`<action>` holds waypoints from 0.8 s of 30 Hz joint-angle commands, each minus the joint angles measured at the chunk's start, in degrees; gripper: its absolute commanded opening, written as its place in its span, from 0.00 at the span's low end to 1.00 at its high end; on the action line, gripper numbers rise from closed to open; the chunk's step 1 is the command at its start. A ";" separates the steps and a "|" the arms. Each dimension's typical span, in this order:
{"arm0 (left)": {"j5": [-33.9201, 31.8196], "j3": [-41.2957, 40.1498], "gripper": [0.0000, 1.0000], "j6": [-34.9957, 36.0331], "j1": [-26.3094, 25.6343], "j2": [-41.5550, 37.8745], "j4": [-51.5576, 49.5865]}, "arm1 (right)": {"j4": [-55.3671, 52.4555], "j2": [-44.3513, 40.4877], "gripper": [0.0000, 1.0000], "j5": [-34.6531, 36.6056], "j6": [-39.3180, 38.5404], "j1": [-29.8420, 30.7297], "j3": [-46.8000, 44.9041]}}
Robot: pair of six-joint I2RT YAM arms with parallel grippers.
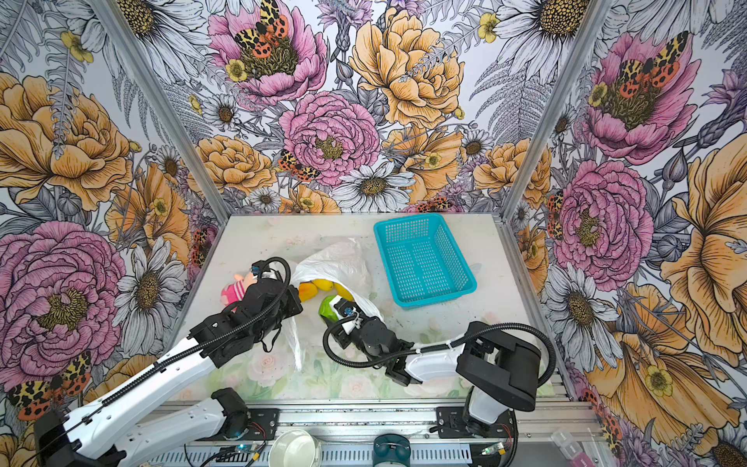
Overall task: Untie the knot of the plastic bag and take out the fruit
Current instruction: Pick up the fruit from the plastic bag, then place the fruit in the basket.
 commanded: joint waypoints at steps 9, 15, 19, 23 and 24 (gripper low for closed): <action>-3.35 -1.12 0.00 3.11 0.91 1.02 0.72 | 0.79 -15.81 0.29 -2.28 -1.77 2.16 -7.76; -4.17 -1.59 0.00 3.46 1.62 0.80 0.63 | -2.01 -30.31 0.27 1.42 -2.62 1.47 -11.79; -4.53 -1.94 0.00 3.46 2.23 0.77 0.63 | -10.09 -37.21 0.24 10.38 -3.40 -1.02 -9.71; -4.01 -2.06 0.00 3.54 2.52 0.80 0.62 | -23.61 -40.68 0.18 15.68 1.21 -8.26 -5.28; -3.85 -2.09 0.00 3.55 2.46 0.80 0.60 | -25.03 -40.88 0.18 16.83 2.18 -9.66 -4.95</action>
